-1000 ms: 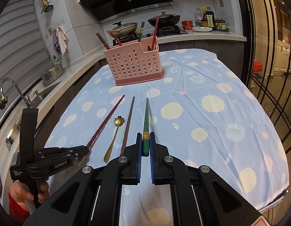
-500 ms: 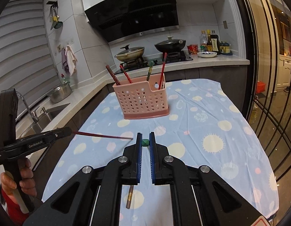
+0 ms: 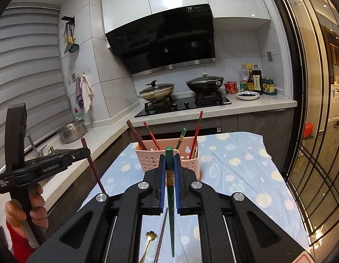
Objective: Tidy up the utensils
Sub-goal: 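Lift both chopsticks and carry them over the pink holder, then drop both chopsticks into the pink holder by opening both tools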
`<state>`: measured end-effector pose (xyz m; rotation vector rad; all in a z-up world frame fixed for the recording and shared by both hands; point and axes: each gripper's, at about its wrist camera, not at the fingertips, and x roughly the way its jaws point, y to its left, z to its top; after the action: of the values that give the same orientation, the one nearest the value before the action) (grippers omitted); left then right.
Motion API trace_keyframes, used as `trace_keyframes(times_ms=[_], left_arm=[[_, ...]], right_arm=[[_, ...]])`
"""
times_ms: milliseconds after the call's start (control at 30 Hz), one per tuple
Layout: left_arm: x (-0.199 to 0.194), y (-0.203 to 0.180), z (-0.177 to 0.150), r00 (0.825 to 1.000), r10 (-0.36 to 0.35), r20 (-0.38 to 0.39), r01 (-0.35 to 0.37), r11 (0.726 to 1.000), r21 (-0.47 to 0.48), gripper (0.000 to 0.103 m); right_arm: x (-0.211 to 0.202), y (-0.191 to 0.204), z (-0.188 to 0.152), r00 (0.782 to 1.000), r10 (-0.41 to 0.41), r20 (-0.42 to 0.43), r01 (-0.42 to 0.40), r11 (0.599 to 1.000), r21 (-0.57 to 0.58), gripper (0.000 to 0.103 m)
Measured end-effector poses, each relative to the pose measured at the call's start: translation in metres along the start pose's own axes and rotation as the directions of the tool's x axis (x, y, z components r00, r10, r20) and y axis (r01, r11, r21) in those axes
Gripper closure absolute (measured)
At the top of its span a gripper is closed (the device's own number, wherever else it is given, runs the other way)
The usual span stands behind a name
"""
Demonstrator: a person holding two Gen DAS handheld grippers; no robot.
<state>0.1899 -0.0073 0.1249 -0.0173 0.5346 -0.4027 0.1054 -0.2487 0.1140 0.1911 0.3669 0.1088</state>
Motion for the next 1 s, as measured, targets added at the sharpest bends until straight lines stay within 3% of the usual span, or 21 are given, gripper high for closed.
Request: trace_keyframes(times_ms=[367, 600, 800, 1000], left_arm=[[0.02, 0.002, 0.086, 0.995, 0.017, 0.097, -0.02, 0.999, 0.031, 0.096], [0.041, 0.008, 0.145, 0.989, 0.026, 0.147, -0.031, 0.999, 0.031, 0.096], [0.067, 0.012, 0.161, 0.989, 0.041, 0.141, -0.047, 0.998, 0.037, 0.096], [0.101, 0.019, 0.153, 0.996, 0.039, 0.079, -0.041, 0.999, 0.028, 0.096]], right_arm=[[0.05, 0.011, 0.099, 0.99, 0.038, 0.138, -0.038, 0.999, -0.004, 0.096], [0.104, 0.018, 0.15, 0.985, 0.028, 0.168, -0.031, 0.999, 0.015, 0.096], [0.15, 0.024, 0.159, 0.989, 0.008, 0.148, -0.009, 1.0, 0.004, 0.096], [0.192, 0.025, 0.138, 0.998, 0.0, 0.062, 0.0, 1.0, -0.008, 0.096]])
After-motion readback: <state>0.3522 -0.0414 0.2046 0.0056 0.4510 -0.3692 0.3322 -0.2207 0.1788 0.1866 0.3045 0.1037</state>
